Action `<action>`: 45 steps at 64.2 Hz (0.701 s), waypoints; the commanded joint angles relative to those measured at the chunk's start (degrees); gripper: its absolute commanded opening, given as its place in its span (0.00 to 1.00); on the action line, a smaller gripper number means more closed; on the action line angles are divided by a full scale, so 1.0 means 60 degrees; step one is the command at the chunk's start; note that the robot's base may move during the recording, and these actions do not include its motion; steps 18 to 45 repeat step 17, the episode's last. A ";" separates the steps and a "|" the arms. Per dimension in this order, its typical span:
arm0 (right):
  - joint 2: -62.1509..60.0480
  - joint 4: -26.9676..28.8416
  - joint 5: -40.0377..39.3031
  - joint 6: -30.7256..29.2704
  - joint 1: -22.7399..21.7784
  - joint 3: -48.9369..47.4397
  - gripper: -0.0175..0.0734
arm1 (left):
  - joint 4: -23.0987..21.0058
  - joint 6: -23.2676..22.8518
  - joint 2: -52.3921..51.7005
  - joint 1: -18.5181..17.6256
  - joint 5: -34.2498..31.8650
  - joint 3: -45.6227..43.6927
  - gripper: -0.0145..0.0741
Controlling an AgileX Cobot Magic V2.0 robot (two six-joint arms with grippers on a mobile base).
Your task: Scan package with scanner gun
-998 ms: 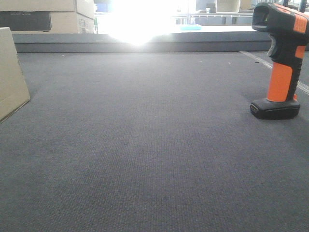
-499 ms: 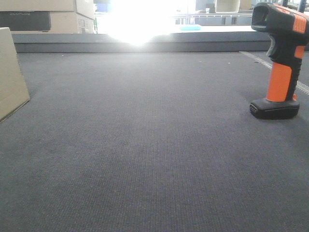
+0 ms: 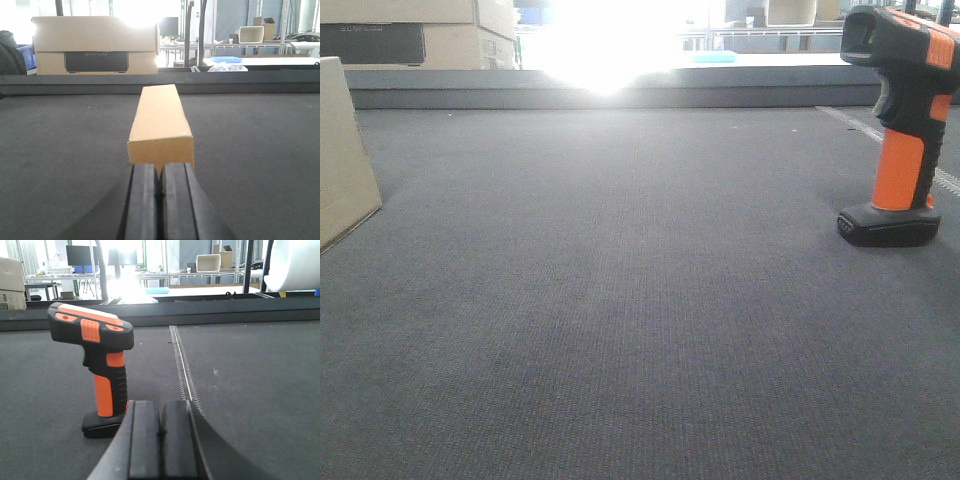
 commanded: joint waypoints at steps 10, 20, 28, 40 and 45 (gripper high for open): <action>-0.0033 0.0009 -0.0302 0.0059 -0.0025 -0.0037 0.02 | -0.0037 -0.0057 -0.0051 0.0003 -0.0156 -0.0021 0.04; -0.0033 0.0009 -0.0302 0.0059 -0.0025 -0.0037 0.02 | -0.0037 -0.0057 -0.0051 0.0003 -0.0156 -0.0021 0.04; -0.0033 0.0009 -0.0302 0.0059 -0.0025 -0.0037 0.02 | -0.0037 -0.0057 -0.0051 0.0003 -0.0156 -0.0021 0.04; -0.0033 0.0009 -0.0302 0.0059 -0.0025 -0.0037 0.02 | -0.0037 -0.0057 -0.0051 0.0003 -0.0156 -0.0021 0.04; -0.0033 0.0009 -0.0302 0.0059 -0.0025 -0.0037 0.02 | -0.0037 -0.0057 -0.0051 0.0003 -0.0156 -0.0021 0.04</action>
